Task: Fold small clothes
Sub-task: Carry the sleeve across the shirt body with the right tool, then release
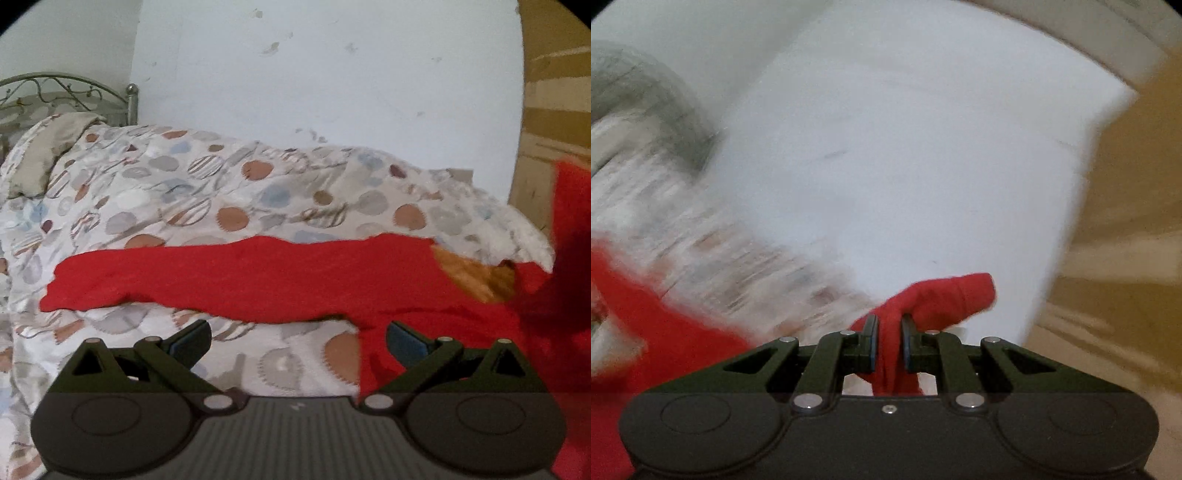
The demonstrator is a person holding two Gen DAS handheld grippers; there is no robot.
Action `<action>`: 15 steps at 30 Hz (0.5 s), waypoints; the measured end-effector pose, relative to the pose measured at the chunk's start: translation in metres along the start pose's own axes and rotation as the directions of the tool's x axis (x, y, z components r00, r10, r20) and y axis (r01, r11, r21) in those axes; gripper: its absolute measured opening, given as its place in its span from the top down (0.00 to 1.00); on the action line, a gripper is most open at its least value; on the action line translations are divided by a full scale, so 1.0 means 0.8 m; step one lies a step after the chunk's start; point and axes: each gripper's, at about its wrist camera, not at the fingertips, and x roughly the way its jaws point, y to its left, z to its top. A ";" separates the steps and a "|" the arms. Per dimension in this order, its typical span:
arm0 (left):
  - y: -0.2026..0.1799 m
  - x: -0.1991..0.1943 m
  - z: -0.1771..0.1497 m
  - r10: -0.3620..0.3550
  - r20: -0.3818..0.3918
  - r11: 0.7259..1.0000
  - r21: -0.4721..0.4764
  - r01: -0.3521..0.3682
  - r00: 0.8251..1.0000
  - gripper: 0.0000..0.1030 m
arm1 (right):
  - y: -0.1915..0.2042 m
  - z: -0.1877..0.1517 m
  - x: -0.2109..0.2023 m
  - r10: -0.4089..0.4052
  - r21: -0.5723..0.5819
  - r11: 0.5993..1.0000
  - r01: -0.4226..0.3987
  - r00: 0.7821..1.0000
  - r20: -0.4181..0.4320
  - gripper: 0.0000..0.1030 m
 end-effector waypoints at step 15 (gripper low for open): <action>0.028 0.006 -0.005 -0.037 -0.073 0.995 -0.100 0.030 0.997 0.00 | 0.133 -0.018 -0.062 0.278 -0.400 0.859 -0.318 0.948 -0.156 0.35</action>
